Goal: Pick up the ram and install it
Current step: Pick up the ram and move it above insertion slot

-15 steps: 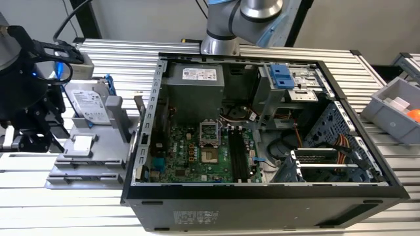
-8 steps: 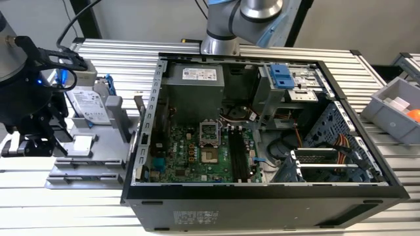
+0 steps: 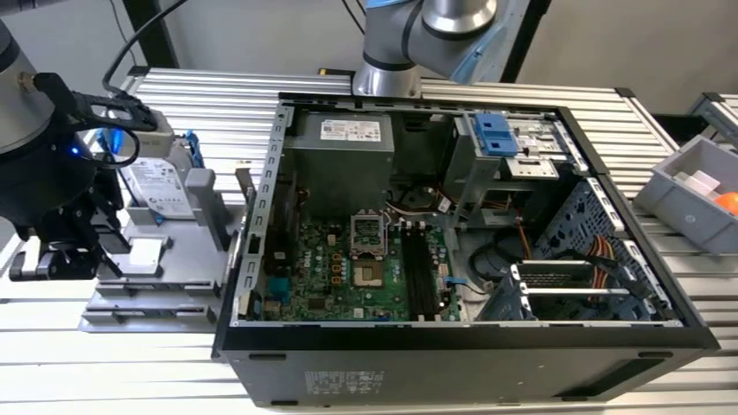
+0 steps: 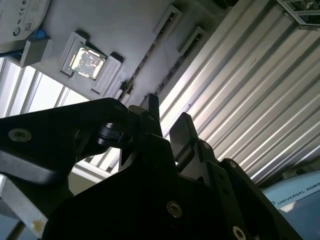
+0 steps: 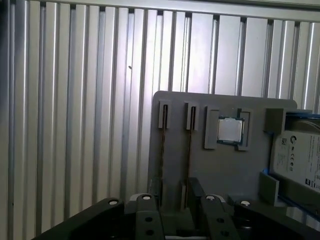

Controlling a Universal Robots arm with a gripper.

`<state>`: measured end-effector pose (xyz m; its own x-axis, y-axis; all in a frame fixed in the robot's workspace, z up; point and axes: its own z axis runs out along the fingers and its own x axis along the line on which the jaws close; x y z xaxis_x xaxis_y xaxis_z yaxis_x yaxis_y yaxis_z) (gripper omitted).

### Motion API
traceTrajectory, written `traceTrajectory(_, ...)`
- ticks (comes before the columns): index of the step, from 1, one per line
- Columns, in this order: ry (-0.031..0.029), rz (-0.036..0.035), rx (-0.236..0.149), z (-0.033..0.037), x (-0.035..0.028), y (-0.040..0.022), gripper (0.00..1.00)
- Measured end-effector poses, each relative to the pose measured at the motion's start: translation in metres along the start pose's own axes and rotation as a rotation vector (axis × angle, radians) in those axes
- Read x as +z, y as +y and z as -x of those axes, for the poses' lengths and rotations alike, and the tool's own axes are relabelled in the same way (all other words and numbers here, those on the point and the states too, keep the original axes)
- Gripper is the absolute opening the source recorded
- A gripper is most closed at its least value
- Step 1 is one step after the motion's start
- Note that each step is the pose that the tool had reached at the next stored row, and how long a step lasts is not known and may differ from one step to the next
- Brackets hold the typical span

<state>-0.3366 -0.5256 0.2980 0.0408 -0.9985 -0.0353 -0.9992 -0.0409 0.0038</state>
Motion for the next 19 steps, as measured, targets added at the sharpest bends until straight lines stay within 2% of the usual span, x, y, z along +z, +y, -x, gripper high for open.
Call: traceTrajectory(19,0.0009,0.0003,0.0,-0.0015,0.023,-0.0019,1.0)
